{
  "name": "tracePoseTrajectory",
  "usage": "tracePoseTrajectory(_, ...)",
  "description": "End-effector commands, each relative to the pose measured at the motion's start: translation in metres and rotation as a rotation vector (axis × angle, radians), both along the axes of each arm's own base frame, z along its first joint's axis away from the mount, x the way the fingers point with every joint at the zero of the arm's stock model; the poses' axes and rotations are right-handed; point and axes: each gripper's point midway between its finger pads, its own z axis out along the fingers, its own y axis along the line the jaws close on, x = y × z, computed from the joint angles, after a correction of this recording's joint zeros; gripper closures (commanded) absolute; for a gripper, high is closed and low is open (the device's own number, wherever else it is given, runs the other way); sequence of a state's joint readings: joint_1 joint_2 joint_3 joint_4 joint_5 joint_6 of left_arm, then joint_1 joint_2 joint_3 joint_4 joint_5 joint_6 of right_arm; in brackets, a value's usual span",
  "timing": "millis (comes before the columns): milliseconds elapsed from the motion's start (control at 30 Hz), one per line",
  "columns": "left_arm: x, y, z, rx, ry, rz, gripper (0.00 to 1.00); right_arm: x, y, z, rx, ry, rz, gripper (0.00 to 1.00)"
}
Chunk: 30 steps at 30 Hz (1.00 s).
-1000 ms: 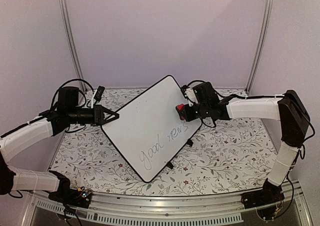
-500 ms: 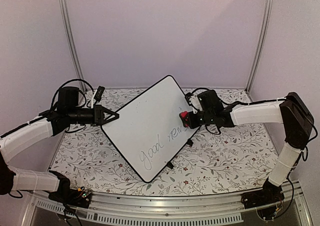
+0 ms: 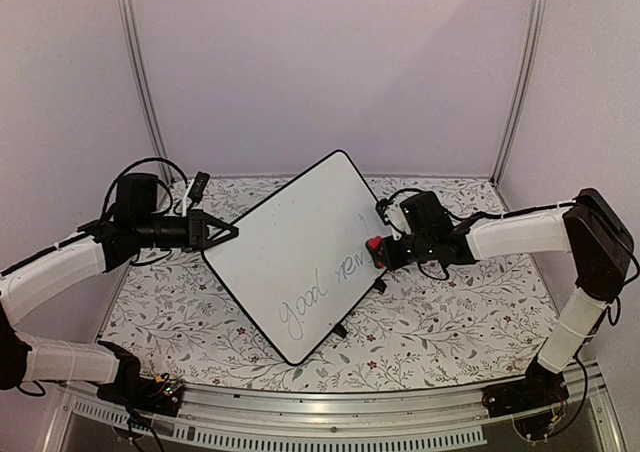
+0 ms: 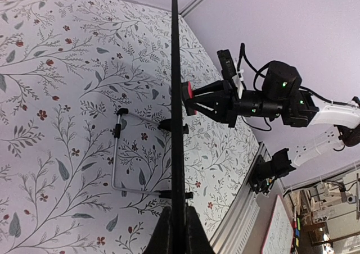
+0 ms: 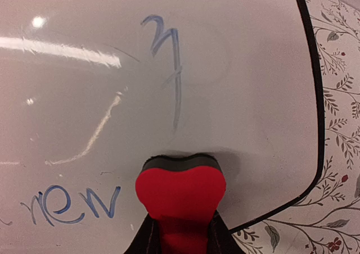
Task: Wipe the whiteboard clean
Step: Erase the whiteboard at the center of the board.
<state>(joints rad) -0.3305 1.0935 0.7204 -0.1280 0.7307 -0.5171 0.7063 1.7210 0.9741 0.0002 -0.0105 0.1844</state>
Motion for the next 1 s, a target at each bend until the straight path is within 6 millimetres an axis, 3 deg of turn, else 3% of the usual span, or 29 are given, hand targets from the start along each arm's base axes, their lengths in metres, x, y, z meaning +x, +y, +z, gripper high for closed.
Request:
tracePoseTrajectory(0,-0.01,-0.008,0.004,-0.019,-0.043,-0.08,1.0,-0.014,-0.01,-0.015,-0.039,0.059,0.001,1.0)
tracePoseTrajectory(233,-0.01,-0.007,0.004,-0.018,-0.044,-0.079,1.0,0.004,-0.005,0.002,-0.043,0.007,-0.028,1.0)
tracePoseTrajectory(667,-0.011,-0.008,0.006,-0.02,-0.049,-0.081,1.0,0.05,0.025,0.044,-0.005,-0.061,-0.014,1.0)
tracePoseTrajectory(833,-0.011,-0.008,0.007,-0.021,-0.052,-0.081,1.0,0.056,0.027,0.044,-0.007,-0.06,-0.012,1.0)
tracePoseTrajectory(967,-0.011,-0.007,0.006,-0.021,-0.051,-0.08,1.0,0.048,0.021,0.028,-0.026,-0.034,-0.012,1.0)
